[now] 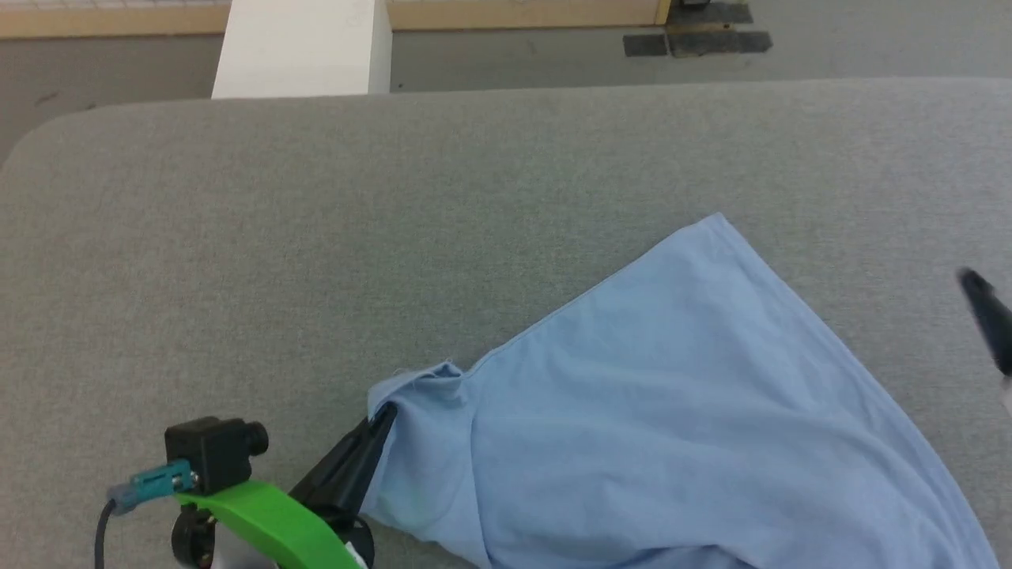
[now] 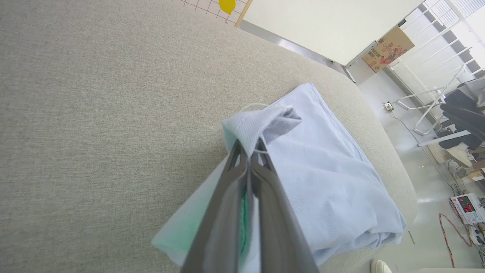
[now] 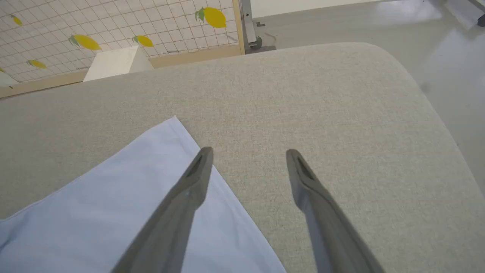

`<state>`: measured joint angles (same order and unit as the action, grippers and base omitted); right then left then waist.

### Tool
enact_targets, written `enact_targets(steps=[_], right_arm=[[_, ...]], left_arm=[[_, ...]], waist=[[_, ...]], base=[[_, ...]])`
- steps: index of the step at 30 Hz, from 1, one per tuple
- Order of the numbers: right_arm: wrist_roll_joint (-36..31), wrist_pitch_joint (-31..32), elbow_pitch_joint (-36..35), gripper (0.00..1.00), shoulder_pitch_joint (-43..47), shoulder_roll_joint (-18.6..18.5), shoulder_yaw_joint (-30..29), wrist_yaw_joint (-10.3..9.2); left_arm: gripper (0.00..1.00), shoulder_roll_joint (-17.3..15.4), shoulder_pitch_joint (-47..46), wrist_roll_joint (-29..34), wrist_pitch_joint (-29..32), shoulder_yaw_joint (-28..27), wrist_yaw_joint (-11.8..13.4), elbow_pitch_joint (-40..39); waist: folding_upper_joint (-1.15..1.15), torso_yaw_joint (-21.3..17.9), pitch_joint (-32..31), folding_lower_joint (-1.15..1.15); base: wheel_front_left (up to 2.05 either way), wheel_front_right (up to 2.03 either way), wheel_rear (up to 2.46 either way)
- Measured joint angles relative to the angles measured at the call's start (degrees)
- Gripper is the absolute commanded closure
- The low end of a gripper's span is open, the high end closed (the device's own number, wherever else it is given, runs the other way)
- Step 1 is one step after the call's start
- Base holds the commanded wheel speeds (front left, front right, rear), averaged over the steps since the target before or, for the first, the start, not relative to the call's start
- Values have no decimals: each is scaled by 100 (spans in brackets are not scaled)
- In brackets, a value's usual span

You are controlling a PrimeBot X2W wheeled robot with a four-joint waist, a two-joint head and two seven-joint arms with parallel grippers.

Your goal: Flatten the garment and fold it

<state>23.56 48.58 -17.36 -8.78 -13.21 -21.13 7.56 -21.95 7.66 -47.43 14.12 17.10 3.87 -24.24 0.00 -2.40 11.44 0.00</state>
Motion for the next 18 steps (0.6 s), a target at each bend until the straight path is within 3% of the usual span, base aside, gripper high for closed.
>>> enact_targets(steps=[4, 9, 18], right_arm=[[-229, 10, 837, 0, -929, -193, 782, 0], [-488, 55, 1890, 0, -1778, -149, 1327, 0], [-781, 65, 3110, 0, -2536, -292, 1715, 0]], left_arm=[[100, 23, -241, 18, 34, 76, -77, 40], [100, 83, -557, 74, 69, 240, -189, 132], [100, 214, -984, 200, 89, 399, -328, 299]], waist=[[0, 141, 223, 0], [0, 364, 532, 0], [0, 795, 1070, 0]], base=[[0, 0, 0], [0, 0, 0], [0, 0, 0]])
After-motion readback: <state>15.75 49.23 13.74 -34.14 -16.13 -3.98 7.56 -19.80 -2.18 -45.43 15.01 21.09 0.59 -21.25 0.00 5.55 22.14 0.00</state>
